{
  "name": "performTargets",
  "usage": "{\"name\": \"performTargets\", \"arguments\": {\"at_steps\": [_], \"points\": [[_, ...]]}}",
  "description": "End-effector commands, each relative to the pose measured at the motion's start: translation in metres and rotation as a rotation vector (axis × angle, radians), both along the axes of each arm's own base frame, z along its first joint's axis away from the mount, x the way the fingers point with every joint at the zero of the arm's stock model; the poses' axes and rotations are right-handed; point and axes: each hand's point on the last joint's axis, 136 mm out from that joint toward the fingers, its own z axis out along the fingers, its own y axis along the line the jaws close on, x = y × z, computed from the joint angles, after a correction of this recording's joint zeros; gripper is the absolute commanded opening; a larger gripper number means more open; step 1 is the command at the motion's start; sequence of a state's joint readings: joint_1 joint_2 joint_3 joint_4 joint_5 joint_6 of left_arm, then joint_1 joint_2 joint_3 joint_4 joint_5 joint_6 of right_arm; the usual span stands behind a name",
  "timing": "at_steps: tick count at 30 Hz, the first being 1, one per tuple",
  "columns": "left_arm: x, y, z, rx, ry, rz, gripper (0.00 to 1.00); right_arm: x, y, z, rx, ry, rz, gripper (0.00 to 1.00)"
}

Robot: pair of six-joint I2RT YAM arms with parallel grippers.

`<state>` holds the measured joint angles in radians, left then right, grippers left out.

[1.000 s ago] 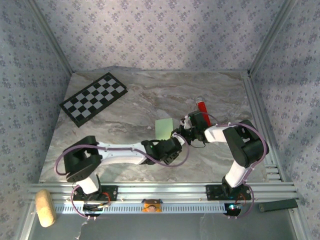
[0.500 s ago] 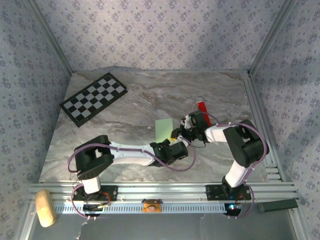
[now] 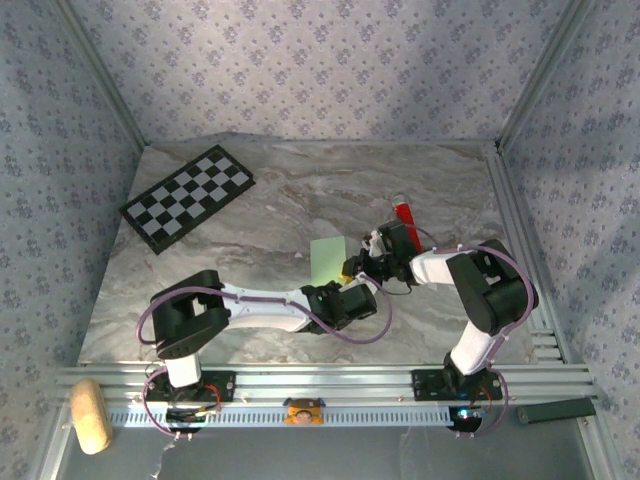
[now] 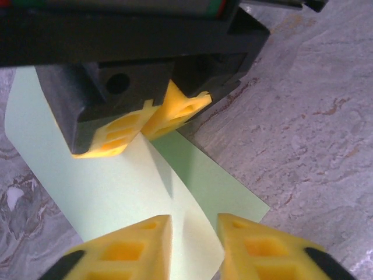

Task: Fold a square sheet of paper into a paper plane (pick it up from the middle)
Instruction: Fold the triangle a second time at the center of the table.

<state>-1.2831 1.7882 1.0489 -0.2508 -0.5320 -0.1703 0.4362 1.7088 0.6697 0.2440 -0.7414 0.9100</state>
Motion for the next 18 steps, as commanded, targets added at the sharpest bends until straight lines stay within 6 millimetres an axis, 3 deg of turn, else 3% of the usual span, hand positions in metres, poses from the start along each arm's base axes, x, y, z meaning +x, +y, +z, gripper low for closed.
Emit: {"name": "performTargets", "arguments": {"at_steps": [1, 8, 12, 16, 18], "points": [[-0.001, -0.005, 0.007, -0.03, -0.007, 0.002, 0.19, -0.003, -0.003, -0.002, 0.006, 0.019, -0.01, 0.15], [-0.003, -0.006, 0.007, -0.05, 0.016, 0.004, 0.0, -0.002, -0.007, -0.002, -0.002, 0.02, -0.02, 0.16], [-0.004, -0.007, 0.012, -0.114, 0.084, 0.017, 0.0, 0.001, -0.017, -0.003, -0.037, 0.013, -0.053, 0.17], [-0.001, -0.003, 0.02, -0.228, 0.184, 0.045, 0.0, 0.003, -0.036, 0.001, -0.109, -0.014, -0.105, 0.24], [0.0, -0.001, 0.025, -0.295, 0.233, 0.06, 0.0, 0.004, -0.046, 0.005, -0.14, -0.032, -0.136, 0.36]]}}
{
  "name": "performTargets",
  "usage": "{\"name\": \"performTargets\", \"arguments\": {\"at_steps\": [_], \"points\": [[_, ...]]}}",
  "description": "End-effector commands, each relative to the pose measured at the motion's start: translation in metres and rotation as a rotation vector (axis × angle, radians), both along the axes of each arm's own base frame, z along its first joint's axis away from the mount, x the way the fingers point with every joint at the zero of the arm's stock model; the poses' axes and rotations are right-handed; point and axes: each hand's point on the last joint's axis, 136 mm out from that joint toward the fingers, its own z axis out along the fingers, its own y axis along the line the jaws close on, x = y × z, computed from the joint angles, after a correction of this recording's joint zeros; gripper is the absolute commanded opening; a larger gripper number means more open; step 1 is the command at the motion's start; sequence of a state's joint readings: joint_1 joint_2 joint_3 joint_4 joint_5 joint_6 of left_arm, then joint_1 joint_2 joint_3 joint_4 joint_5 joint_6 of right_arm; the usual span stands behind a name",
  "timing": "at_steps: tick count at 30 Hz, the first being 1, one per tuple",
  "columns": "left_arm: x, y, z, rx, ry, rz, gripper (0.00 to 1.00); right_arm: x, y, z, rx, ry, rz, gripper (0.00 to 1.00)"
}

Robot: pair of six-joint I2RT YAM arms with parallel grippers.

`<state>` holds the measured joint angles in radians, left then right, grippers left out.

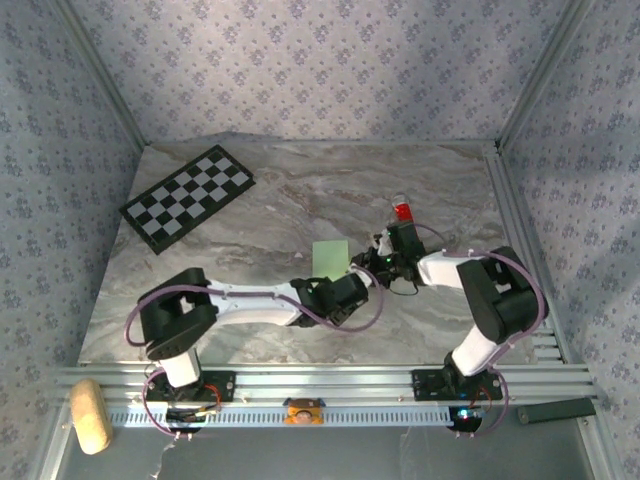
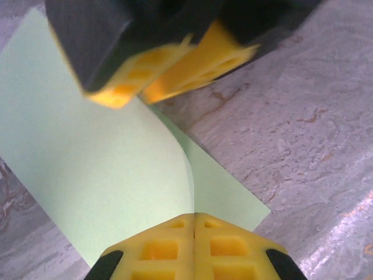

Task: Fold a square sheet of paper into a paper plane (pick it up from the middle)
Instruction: Fold the triangle a second time at the center of the table.

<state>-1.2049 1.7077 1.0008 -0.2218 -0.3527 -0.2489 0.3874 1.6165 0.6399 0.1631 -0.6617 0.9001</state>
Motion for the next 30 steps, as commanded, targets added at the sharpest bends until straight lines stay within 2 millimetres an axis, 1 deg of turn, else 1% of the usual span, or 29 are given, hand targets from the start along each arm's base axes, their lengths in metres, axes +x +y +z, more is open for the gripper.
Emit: {"name": "performTargets", "arguments": {"at_steps": [1, 4, 6, 7, 10, 12, 14, 16, 17, 19, 21, 23, 27, 30], "points": [[-0.002, -0.007, 0.02, -0.18, 0.111, 0.018, 0.0, -0.002, -0.024, 0.004, -0.094, -0.024, -0.06, 0.39], [-0.004, -0.007, 0.02, -0.253, 0.214, 0.019, 0.0, -0.001, -0.042, 0.013, -0.169, -0.06, -0.107, 0.48], [-0.003, -0.006, 0.02, -0.289, 0.269, 0.022, 0.0, -0.003, -0.053, 0.018, -0.215, -0.079, -0.129, 0.51], [-0.002, -0.007, 0.023, -0.312, 0.292, 0.024, 0.0, -0.004, -0.058, 0.021, -0.234, -0.093, -0.141, 0.51], [0.0, -0.007, 0.026, -0.371, 0.342, 0.023, 0.0, -0.005, -0.07, 0.031, -0.273, -0.148, -0.184, 0.48], [0.001, -0.007, 0.026, -0.396, 0.374, 0.026, 0.0, -0.005, -0.073, 0.038, -0.286, -0.201, -0.2, 0.47], [0.002, -0.007, 0.026, -0.422, 0.41, 0.032, 0.0, -0.007, -0.066, 0.047, -0.287, -0.306, -0.164, 0.46], [0.002, -0.007, 0.026, -0.449, 0.432, 0.039, 0.0, -0.013, -0.058, 0.052, -0.292, -0.376, -0.106, 0.45], [0.004, -0.007, 0.026, -0.464, 0.442, 0.047, 0.0, -0.016, -0.06, 0.05, -0.313, -0.369, -0.103, 0.44], [0.006, -0.007, 0.027, -0.494, 0.458, 0.063, 0.0, -0.024, -0.064, 0.043, -0.318, -0.296, -0.102, 0.42], [0.009, -0.006, 0.027, -0.517, 0.465, 0.08, 0.0, -0.028, -0.048, 0.043, -0.227, -0.275, -0.045, 0.36], [0.012, -0.004, 0.026, -0.531, 0.468, 0.098, 0.0, -0.03, -0.036, 0.041, -0.176, -0.26, -0.017, 0.26], [0.017, 0.0, 0.025, -0.556, 0.478, 0.13, 0.0, -0.036, -0.014, 0.033, -0.147, -0.24, 0.042, 0.21], [0.018, 0.003, 0.022, -0.553, 0.478, 0.148, 0.0, -0.04, -0.006, 0.024, -0.177, -0.219, 0.07, 0.15]]}}
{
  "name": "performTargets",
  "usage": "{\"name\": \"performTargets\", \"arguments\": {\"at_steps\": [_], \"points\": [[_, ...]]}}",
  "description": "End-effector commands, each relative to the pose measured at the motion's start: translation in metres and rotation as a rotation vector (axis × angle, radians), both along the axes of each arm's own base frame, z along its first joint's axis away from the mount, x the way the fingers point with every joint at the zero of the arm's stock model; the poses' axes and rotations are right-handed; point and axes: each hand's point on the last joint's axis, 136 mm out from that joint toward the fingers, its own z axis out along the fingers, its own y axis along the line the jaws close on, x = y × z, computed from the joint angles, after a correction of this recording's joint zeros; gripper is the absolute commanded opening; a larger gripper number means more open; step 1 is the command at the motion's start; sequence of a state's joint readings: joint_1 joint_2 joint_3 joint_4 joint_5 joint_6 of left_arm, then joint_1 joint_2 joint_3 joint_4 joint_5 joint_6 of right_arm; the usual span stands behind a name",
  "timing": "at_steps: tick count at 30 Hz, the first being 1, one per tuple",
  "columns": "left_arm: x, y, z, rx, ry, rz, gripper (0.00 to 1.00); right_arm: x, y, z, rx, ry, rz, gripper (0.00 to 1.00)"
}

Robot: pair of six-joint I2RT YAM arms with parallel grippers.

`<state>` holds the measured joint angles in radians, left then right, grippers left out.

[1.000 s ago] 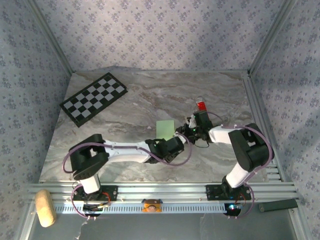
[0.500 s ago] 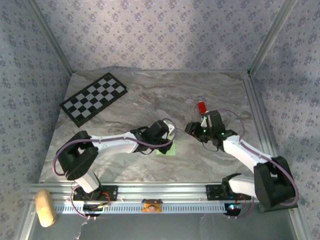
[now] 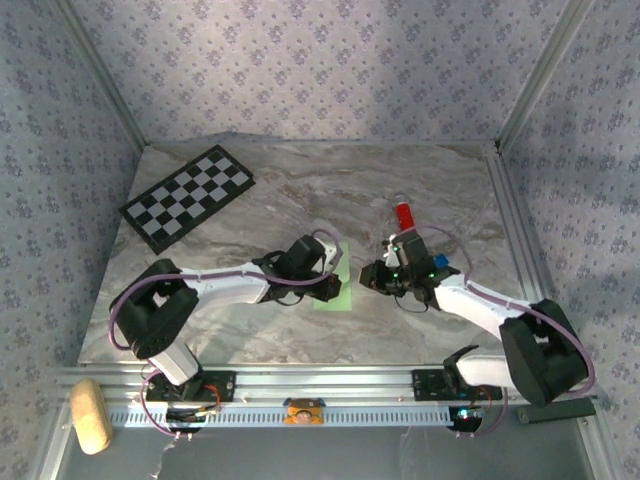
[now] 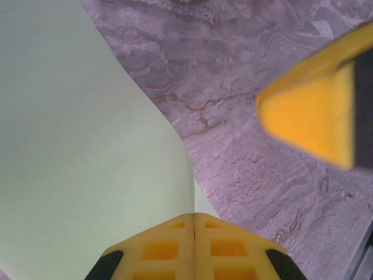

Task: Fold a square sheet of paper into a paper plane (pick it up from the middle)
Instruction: Fold the triangle a second time at the center of the table.

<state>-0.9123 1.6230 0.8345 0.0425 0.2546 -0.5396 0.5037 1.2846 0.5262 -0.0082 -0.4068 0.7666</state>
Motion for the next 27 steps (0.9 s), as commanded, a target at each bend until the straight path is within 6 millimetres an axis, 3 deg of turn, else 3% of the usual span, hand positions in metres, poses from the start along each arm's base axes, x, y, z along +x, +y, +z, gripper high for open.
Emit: {"name": "performTargets", "arguments": {"at_steps": [1, 5, 11, 21, 27], "points": [[0.002, -0.002, 0.014, -0.058, -0.007, 0.016, 0.0, -0.004, 0.012, -0.004, -0.001, 0.012, 0.035, 0.14], [0.001, -0.002, 0.011, -0.044, 0.001, 0.012, 0.0, -0.01, 0.024, -0.016, -0.001, 0.044, 0.072, 0.08], [0.002, -0.003, 0.008, -0.035, 0.009, 0.01, 0.0, -0.014, 0.041, -0.024, 0.005, 0.078, 0.131, 0.06], [0.008, 0.0, 0.004, -0.017, 0.017, 0.028, 0.0, -0.026, 0.003, -0.069, -0.291, 0.172, 0.157, 0.04], [0.012, -0.004, -0.003, -0.034, 0.042, 0.058, 0.0, -0.009, 0.021, -0.049, -0.22, 0.119, 0.166, 0.06]]}}
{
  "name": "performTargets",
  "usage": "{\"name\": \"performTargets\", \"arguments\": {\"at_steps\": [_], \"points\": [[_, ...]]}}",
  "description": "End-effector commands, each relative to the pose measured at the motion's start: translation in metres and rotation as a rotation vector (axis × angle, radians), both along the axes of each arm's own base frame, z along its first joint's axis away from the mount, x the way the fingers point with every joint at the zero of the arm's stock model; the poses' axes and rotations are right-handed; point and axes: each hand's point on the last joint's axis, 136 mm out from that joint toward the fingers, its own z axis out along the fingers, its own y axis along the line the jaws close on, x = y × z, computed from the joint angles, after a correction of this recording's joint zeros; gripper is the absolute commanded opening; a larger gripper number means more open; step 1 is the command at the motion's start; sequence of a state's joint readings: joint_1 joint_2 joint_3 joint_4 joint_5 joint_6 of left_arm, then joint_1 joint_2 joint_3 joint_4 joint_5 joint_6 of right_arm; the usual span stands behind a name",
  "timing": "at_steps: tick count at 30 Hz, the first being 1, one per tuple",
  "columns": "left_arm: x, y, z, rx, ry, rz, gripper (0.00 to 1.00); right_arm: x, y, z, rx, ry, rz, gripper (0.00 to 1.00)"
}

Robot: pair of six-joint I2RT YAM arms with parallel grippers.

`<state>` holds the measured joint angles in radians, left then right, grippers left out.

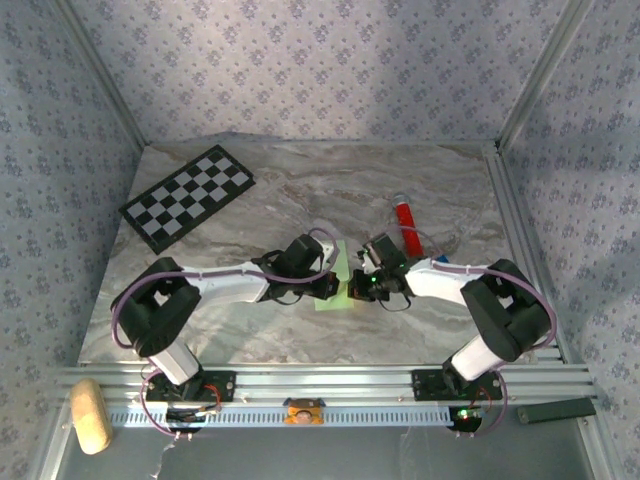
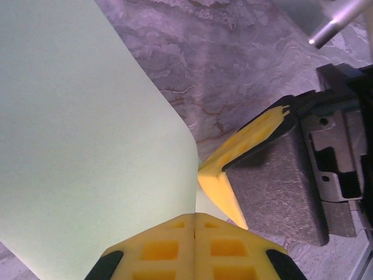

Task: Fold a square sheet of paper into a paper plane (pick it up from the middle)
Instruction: Fold the triangle a second time at the center of the table.

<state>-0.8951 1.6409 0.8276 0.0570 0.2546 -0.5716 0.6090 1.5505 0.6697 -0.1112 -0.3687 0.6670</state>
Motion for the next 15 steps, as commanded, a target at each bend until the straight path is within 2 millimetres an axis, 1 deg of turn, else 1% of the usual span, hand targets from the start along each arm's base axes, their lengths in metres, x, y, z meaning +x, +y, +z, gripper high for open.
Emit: {"name": "performTargets", "arguments": {"at_steps": [1, 4, 7, 11, 15], "points": [[0.007, -0.009, 0.003, -0.039, 0.016, 0.023, 0.0, 0.005, -0.003, 0.003, -0.044, -0.012, 0.011, 0.06], [0.009, -0.01, 0.003, -0.048, 0.015, 0.036, 0.0, 0.007, 0.006, 0.014, 0.003, -0.029, 0.011, 0.07], [0.011, -0.011, 0.004, -0.056, 0.009, 0.043, 0.0, 0.005, 0.016, 0.021, 0.077, -0.021, 0.002, 0.09], [0.011, -0.011, 0.004, -0.053, 0.009, 0.044, 0.0, 0.0, 0.018, 0.016, 0.089, 0.004, 0.001, 0.09], [0.01, -0.011, 0.004, -0.053, 0.012, 0.043, 0.0, 0.002, 0.022, 0.012, 0.109, 0.013, 0.0, 0.09]]}}
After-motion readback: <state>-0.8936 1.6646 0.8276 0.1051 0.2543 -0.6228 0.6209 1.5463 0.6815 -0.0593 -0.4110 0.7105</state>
